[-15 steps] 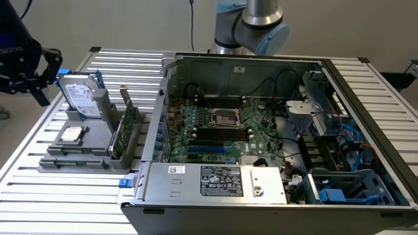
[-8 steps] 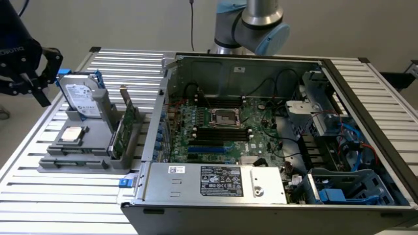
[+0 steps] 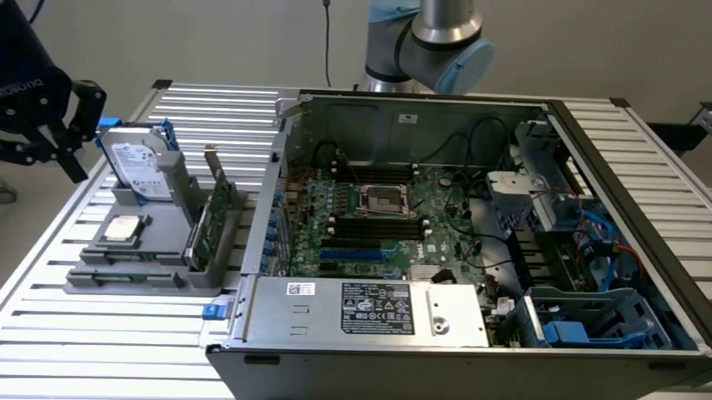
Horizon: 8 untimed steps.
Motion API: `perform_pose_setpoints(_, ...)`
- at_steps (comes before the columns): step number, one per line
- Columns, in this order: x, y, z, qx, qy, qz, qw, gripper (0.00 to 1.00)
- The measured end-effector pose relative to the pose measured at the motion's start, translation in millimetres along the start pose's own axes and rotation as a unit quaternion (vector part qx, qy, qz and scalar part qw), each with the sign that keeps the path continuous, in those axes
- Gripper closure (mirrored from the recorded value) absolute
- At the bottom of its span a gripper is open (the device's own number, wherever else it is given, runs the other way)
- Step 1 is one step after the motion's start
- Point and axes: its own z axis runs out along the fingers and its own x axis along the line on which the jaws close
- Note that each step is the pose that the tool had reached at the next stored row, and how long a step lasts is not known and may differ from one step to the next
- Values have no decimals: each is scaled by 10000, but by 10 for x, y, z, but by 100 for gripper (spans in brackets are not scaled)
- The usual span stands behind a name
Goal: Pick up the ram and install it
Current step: 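Pick up the ram and move it above insertion slot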
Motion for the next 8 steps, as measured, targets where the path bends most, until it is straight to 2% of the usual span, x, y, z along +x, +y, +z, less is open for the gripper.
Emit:
perform_pose_setpoints(4,0,0,9,-4,4,-362,9993,89)
perform_pose_setpoints(8,0,0,17,-7,8,-729,9973,89)
